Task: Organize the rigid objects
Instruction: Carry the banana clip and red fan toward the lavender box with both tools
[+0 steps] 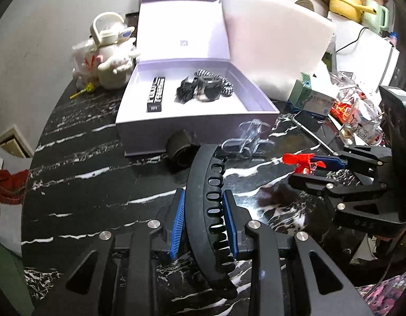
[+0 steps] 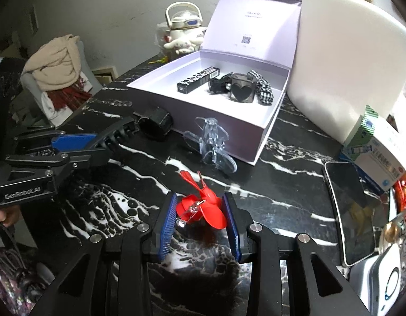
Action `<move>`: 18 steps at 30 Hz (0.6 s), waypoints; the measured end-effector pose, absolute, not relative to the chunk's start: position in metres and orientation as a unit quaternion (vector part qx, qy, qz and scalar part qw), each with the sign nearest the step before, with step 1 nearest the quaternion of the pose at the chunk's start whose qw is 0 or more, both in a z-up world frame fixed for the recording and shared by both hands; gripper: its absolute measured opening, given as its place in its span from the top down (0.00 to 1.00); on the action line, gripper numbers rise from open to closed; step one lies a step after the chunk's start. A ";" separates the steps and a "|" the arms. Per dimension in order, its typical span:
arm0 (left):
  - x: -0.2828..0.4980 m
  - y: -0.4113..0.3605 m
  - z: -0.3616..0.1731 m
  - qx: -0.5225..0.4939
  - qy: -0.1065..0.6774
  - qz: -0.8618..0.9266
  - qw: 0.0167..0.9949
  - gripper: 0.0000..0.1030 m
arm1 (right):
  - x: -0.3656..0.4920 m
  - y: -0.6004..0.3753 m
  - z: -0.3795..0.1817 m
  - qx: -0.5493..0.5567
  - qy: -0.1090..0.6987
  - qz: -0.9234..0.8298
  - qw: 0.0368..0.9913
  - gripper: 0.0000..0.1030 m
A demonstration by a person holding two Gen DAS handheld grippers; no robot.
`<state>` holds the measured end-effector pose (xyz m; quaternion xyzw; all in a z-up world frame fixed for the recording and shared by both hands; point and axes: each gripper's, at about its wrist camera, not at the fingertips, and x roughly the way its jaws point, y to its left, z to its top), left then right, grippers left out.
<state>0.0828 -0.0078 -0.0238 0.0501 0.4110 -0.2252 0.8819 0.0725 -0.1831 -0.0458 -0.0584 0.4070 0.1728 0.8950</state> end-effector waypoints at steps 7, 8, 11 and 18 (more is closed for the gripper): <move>0.083 -0.013 -0.006 0.059 0.388 -0.236 0.889 0.73 | 0.074 -0.181 -0.030 -0.066 0.397 0.179 0.898 0.66; 0.084 -0.014 -0.004 0.059 0.385 -0.238 0.890 0.73 | 0.074 -0.181 -0.029 -0.067 0.395 0.180 0.898 0.66; 0.086 -0.016 0.003 0.054 0.380 -0.243 0.891 0.73 | 0.077 -0.183 -0.020 -0.069 0.388 0.183 0.901 0.66; 0.095 -0.017 0.022 0.051 0.363 -0.244 0.898 0.73 | 0.084 -0.187 0.001 -0.072 0.373 0.186 0.906 0.66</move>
